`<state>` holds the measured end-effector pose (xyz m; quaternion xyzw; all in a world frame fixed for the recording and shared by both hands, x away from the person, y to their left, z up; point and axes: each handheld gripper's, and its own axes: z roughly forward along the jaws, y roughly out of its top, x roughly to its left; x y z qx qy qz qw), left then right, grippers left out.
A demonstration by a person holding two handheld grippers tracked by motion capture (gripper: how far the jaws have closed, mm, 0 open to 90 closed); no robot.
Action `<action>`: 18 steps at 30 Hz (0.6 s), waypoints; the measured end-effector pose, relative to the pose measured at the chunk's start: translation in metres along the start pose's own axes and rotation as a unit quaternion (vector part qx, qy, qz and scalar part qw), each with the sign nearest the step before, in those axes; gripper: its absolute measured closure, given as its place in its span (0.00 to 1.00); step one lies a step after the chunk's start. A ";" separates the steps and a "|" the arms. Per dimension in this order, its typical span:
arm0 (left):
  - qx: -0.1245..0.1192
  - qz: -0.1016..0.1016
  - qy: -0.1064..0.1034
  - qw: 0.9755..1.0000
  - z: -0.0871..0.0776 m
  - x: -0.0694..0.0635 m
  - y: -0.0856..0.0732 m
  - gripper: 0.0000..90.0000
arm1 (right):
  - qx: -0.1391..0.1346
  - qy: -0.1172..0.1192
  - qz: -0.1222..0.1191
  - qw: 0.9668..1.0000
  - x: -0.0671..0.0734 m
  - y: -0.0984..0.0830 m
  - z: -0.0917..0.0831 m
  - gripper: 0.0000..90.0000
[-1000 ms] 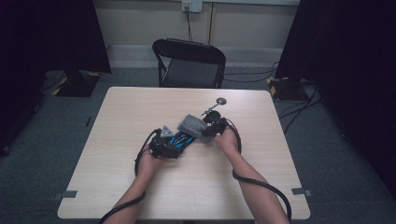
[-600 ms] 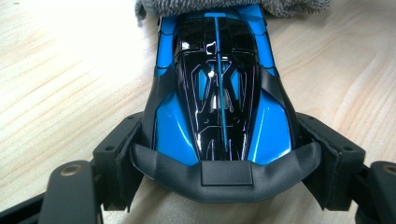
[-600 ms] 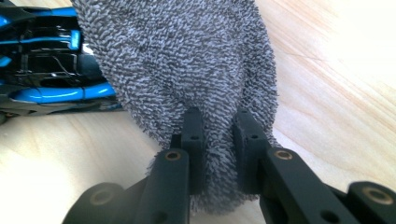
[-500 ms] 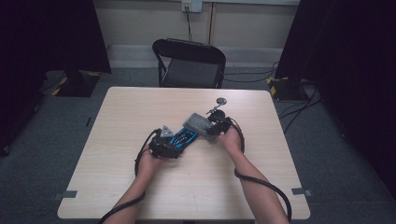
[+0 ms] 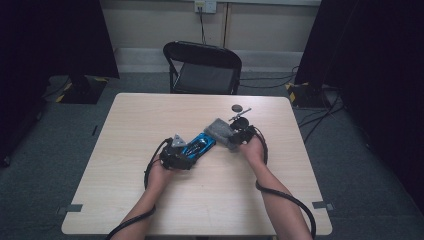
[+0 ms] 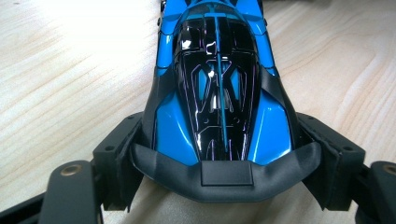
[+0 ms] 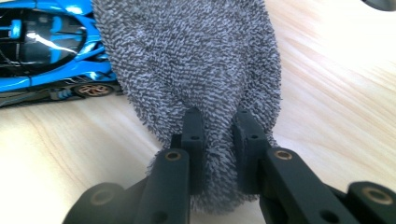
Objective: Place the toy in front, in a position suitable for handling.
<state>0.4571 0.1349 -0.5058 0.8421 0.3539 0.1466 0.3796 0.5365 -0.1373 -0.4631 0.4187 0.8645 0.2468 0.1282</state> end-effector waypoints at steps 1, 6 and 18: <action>0.000 -0.001 0.000 1.000 0.000 0.000 0.000 0.27 | -0.002 -0.003 0.005 1.000 -0.005 -0.002 -0.003 0.86; 0.000 -0.001 0.000 1.000 0.000 0.000 0.000 0.27 | -0.008 -0.006 0.009 1.000 -0.011 -0.006 -0.009 0.86; -0.001 -0.001 0.001 1.000 0.000 0.000 0.000 0.27 | -0.038 -0.016 0.003 0.999 -0.016 -0.005 -0.038 0.86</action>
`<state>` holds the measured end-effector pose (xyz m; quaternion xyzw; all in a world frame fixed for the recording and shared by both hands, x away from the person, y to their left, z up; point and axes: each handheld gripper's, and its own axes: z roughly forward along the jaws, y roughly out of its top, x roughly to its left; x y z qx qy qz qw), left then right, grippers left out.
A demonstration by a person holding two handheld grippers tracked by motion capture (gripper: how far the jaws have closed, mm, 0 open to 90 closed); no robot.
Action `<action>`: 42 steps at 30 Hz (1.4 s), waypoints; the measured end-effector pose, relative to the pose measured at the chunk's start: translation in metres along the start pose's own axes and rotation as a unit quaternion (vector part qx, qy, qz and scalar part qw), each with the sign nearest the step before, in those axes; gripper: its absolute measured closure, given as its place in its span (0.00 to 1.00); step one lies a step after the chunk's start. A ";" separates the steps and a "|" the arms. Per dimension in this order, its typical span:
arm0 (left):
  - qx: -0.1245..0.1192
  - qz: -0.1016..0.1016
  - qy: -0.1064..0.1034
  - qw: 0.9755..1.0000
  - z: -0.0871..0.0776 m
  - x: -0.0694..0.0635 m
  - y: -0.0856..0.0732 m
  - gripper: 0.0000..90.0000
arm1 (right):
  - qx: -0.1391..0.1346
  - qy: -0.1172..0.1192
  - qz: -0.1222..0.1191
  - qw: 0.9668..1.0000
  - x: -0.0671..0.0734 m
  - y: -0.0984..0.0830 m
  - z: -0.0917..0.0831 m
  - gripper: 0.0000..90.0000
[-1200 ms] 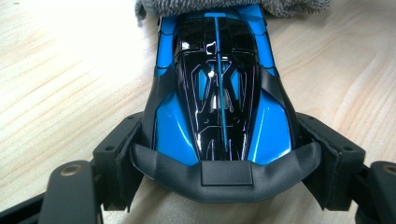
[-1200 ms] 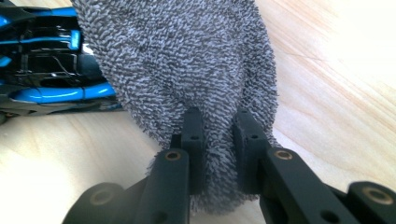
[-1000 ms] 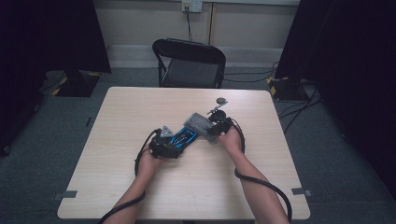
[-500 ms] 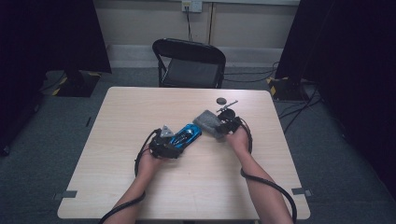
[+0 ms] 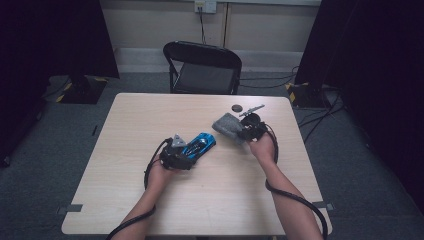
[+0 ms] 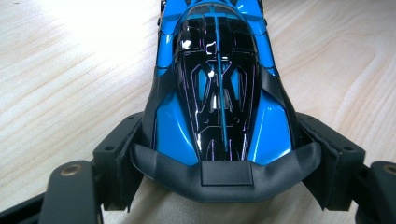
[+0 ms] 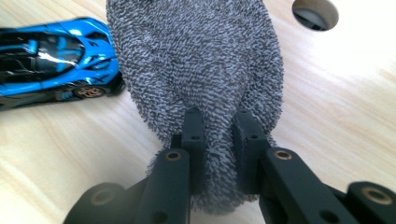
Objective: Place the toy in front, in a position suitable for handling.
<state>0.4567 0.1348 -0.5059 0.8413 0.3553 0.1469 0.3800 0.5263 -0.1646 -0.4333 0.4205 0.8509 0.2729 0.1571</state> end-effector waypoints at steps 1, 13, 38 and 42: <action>0.000 0.000 0.000 1.000 0.000 0.000 0.000 0.27 | -0.002 0.000 -0.002 1.000 0.000 0.001 -0.003 0.86; 0.000 -0.001 0.000 1.000 0.000 0.000 0.000 0.27 | -0.029 0.025 -0.035 0.999 0.023 0.006 -0.027 0.86; 0.000 -0.001 0.001 1.000 -0.001 -0.001 0.000 0.27 | -0.015 0.107 -0.134 0.985 0.107 0.007 -0.012 0.86; 0.000 -0.001 0.001 1.000 -0.001 -0.001 0.000 0.27 | -0.009 0.115 -0.146 0.983 0.116 0.007 -0.006 0.86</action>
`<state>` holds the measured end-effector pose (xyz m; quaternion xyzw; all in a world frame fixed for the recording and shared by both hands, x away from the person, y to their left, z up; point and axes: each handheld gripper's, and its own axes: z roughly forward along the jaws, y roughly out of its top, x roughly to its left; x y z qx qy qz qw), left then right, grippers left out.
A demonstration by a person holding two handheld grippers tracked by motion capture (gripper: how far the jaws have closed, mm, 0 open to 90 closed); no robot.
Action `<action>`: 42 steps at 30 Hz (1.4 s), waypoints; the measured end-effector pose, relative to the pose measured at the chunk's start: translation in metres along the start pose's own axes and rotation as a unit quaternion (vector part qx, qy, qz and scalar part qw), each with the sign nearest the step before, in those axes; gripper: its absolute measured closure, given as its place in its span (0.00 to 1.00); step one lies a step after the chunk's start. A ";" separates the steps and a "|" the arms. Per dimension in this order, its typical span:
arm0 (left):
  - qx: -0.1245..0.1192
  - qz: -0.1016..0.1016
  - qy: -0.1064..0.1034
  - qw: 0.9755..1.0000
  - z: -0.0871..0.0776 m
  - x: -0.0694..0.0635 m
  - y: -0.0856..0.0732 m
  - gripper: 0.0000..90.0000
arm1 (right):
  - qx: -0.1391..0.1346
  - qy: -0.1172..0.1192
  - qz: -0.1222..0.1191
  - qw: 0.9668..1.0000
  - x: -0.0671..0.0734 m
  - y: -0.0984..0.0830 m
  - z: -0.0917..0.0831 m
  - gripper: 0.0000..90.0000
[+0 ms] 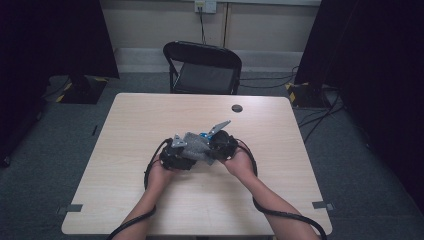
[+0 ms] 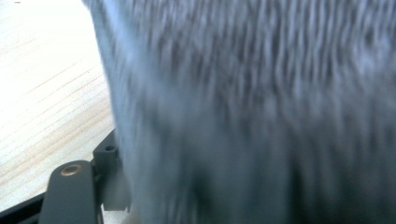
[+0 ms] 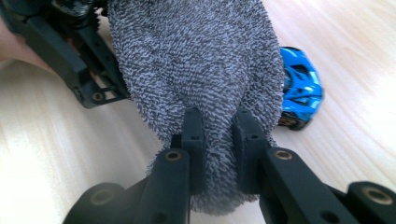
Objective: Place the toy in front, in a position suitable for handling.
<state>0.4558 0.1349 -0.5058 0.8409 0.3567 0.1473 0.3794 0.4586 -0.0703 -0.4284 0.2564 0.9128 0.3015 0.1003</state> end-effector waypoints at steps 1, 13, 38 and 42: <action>0.000 0.000 0.000 1.000 0.000 0.000 0.000 0.27 | 0.000 -0.001 -0.001 1.000 0.001 0.000 0.002 0.86; 0.000 -0.001 0.001 1.000 0.000 0.000 0.000 0.27 | 0.013 0.004 -0.003 1.000 0.004 -0.002 0.019 0.86; -0.001 -0.001 0.001 1.000 0.000 0.000 0.000 0.27 | 0.027 -0.015 0.015 0.999 -0.013 -0.005 0.025 0.85; 0.000 -0.001 0.002 1.000 0.000 0.000 0.000 0.27 | 0.025 -0.016 0.021 0.999 -0.016 -0.005 0.025 0.85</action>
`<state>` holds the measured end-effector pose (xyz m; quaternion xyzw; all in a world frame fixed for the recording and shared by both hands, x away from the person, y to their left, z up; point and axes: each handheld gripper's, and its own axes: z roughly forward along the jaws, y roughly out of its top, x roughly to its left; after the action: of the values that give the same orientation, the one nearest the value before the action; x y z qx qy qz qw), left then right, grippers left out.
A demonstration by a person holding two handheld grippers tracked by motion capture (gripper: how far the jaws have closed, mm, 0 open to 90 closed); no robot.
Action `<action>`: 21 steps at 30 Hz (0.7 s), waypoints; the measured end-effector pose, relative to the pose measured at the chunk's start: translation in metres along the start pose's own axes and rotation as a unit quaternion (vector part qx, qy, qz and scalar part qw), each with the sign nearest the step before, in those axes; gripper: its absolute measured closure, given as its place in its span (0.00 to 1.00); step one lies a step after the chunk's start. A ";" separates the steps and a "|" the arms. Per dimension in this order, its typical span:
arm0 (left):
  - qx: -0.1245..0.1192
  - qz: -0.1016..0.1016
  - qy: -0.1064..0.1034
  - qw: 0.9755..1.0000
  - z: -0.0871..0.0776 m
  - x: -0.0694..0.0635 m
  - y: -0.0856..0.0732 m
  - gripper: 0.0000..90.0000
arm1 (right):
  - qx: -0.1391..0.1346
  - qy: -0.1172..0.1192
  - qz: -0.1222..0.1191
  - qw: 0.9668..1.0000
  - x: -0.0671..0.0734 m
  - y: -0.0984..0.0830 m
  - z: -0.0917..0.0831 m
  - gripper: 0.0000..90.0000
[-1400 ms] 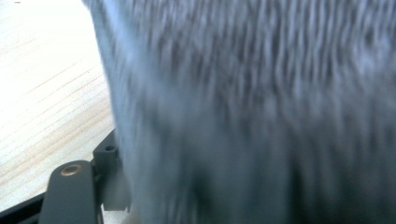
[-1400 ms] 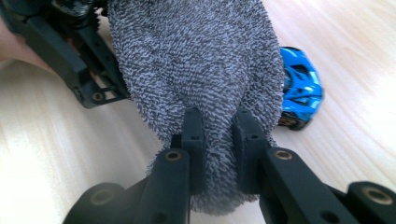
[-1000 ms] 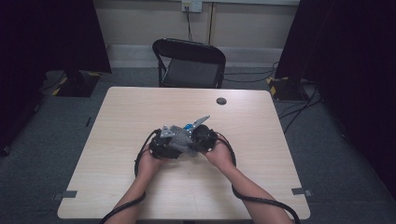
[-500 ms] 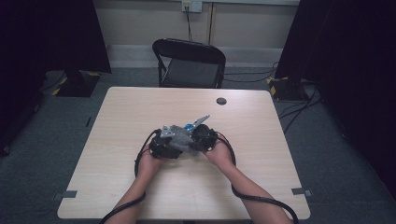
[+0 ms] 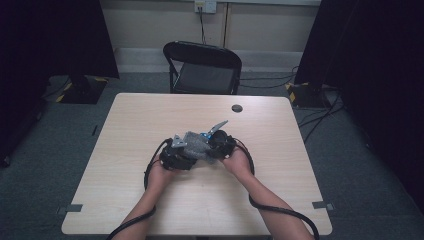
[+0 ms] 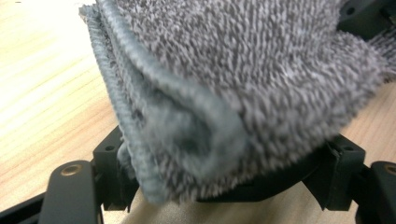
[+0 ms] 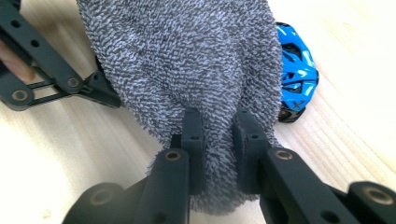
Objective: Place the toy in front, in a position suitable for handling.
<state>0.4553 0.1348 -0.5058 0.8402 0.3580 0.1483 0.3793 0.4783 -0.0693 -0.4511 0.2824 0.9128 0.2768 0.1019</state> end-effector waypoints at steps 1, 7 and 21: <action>0.000 0.000 0.000 1.000 0.000 0.000 0.000 0.27 | 0.001 -0.001 0.001 1.000 -0.001 0.001 0.000 0.85; 0.000 0.000 0.000 1.000 0.000 0.000 0.000 0.27 | 0.004 -0.004 0.009 1.000 -0.005 0.002 0.003 0.85; 0.000 0.000 0.000 1.000 0.000 0.000 0.000 0.27 | 0.014 -0.017 0.035 0.999 -0.024 0.003 0.005 0.85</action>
<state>0.4553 0.1347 -0.5059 0.8400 0.3582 0.1486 0.3794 0.5005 -0.0787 -0.4530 0.3200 0.9045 0.2621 0.1040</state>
